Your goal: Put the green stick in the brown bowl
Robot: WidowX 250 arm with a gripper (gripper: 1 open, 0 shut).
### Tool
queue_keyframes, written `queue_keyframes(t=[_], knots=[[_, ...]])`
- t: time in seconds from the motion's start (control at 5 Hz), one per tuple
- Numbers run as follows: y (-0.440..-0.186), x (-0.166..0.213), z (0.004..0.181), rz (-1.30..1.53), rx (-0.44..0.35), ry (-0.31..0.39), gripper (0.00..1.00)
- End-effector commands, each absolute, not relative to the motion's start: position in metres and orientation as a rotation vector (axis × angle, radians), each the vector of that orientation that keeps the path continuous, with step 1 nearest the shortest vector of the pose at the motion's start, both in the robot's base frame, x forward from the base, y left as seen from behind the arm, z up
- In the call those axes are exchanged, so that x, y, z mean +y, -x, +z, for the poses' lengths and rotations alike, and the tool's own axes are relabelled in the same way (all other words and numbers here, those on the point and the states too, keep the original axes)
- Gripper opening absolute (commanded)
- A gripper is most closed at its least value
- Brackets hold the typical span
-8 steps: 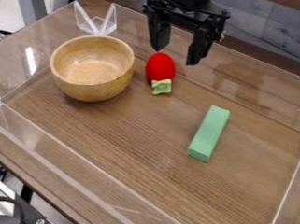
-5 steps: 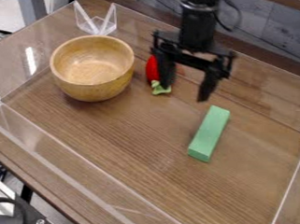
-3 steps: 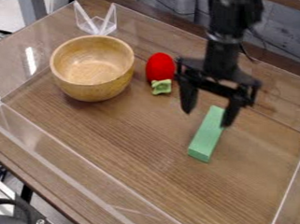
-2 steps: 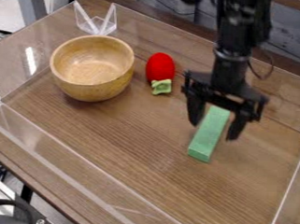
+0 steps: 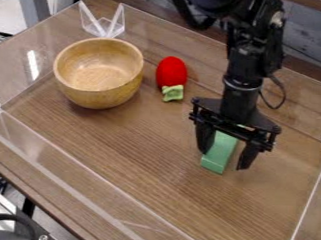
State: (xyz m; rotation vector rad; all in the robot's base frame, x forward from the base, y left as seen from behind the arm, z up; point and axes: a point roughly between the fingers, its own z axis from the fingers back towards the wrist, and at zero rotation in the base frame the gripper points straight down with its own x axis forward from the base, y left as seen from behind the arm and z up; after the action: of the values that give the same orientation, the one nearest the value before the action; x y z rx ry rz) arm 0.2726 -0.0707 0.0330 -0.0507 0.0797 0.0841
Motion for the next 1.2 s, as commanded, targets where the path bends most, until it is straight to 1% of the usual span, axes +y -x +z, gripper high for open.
queue_keyframes(t=[0.0,0.2,0.4,0.6,0.8,1.0], knots=[[-0.282,-0.064,0.039,0.071,0.026,0.064,0.00],[-0.284,-0.060,0.036,0.047,0.019,0.070,0.00],[-0.281,-0.066,0.043,0.069,0.006,0.070,1.00],[-0.279,-0.072,0.051,0.090,-0.004,0.070,1.00],[-0.281,-0.072,0.045,0.069,-0.018,0.070,0.00],[-0.283,-0.069,0.040,0.053,-0.023,0.071,0.00]])
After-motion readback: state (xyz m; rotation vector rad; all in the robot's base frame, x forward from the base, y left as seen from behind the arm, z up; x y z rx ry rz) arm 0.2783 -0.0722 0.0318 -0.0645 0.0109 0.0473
